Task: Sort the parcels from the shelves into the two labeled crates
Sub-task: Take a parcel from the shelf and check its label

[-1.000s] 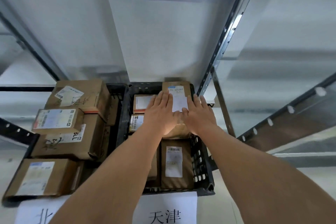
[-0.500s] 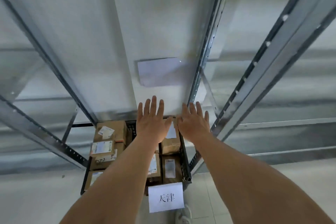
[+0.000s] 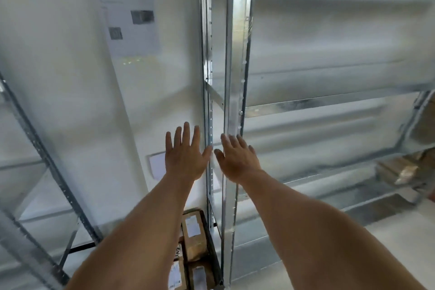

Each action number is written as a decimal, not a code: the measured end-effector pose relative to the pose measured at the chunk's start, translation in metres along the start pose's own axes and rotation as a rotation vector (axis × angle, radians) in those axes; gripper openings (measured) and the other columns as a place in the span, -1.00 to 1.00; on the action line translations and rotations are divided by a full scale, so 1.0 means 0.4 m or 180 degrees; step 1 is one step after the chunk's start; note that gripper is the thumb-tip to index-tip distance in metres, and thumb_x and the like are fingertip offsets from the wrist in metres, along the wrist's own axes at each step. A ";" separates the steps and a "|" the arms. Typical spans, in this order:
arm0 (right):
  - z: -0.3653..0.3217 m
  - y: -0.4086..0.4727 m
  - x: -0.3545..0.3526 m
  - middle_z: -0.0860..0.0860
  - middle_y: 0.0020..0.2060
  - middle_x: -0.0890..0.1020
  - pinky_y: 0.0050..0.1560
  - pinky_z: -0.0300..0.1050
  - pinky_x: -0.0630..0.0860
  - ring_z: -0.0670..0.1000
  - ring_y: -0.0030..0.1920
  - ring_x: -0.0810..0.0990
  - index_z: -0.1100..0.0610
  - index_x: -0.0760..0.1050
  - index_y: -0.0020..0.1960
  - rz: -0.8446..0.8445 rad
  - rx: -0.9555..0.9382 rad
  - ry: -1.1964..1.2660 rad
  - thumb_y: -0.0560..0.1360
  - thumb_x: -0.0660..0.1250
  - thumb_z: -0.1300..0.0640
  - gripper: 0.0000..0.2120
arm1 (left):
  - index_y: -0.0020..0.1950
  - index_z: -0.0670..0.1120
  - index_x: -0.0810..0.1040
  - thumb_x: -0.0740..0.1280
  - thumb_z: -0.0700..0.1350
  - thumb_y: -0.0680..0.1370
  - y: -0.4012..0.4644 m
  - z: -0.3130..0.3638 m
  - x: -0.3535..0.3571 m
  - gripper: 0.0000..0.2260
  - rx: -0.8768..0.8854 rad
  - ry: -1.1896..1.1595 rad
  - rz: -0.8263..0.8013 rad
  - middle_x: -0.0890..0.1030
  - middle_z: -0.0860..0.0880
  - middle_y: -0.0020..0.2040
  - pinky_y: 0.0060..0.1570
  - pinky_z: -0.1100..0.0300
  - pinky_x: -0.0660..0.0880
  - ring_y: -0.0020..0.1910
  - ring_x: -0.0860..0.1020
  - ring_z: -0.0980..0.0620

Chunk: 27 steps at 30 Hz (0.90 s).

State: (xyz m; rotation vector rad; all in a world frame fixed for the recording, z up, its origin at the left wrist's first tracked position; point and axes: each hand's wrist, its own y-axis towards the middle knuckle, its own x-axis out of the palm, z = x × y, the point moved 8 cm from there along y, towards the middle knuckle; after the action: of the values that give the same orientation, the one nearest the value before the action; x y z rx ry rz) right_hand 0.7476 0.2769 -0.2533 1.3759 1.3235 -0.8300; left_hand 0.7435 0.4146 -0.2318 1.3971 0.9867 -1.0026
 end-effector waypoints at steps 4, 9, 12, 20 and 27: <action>0.146 -0.081 -0.155 -0.01 0.63 0.03 0.56 0.24 -0.01 0.10 0.62 -0.09 -0.03 -0.06 0.64 0.0209 0.0133 -0.0061 0.68 -0.09 -0.19 -0.43 | 0.64 0.00 -0.20 -0.21 0.31 0.63 -0.047 0.164 -0.083 -0.34 0.0079 -0.0115 0.0108 -0.21 -0.09 0.64 0.53 -0.12 -0.29 0.63 -0.18 -0.09; 0.424 -0.203 -0.305 -0.01 0.63 0.03 0.53 0.30 -0.02 0.14 0.62 -0.11 -0.04 -0.05 0.63 0.0323 0.0490 -0.0293 0.67 -0.04 -0.18 -0.42 | 0.64 0.02 -0.23 -0.18 0.30 0.65 -0.117 0.439 -0.112 -0.35 0.0186 -0.0304 0.0156 -0.24 -0.05 0.64 0.54 -0.10 -0.31 0.62 -0.21 -0.05; 0.555 -0.257 -0.353 -0.01 0.62 0.04 0.52 0.30 -0.01 0.14 0.61 -0.10 -0.04 -0.04 0.62 0.0331 0.0643 -0.0397 0.67 -0.03 -0.18 -0.42 | 0.64 0.06 -0.21 -0.16 0.30 0.65 -0.137 0.561 -0.109 -0.37 0.0224 -0.0359 0.0121 -0.23 -0.03 0.64 0.55 -0.10 -0.31 0.62 -0.21 -0.04; 0.959 -0.360 -0.414 -0.02 0.63 -0.02 0.53 0.32 -0.07 0.15 0.61 -0.17 -0.07 -0.09 0.63 0.0160 0.1277 -0.0338 0.66 -0.07 -0.22 -0.40 | 0.64 0.04 -0.20 -0.19 0.29 0.65 -0.113 0.961 -0.079 -0.37 0.0642 -0.0269 -0.0099 -0.18 -0.05 0.65 0.54 -0.13 -0.29 0.63 -0.16 -0.06; 1.280 -0.302 -0.428 -0.04 0.63 -0.03 0.53 0.31 -0.08 0.13 0.62 -0.15 -0.08 -0.10 0.64 0.0094 0.1605 -0.0388 0.66 -0.09 -0.23 -0.40 | 0.65 0.04 -0.20 -0.17 0.30 0.65 0.026 1.279 0.033 -0.37 0.0910 -0.0491 -0.0312 -0.19 -0.06 0.65 0.54 -0.13 -0.30 0.63 -0.16 -0.06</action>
State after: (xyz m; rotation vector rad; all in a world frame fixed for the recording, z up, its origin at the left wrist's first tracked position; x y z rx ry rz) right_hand 0.6853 -0.2728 -0.2444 1.6932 1.0334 -1.2644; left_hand 0.7352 -0.0963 -0.2631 1.4876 0.8267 -1.3454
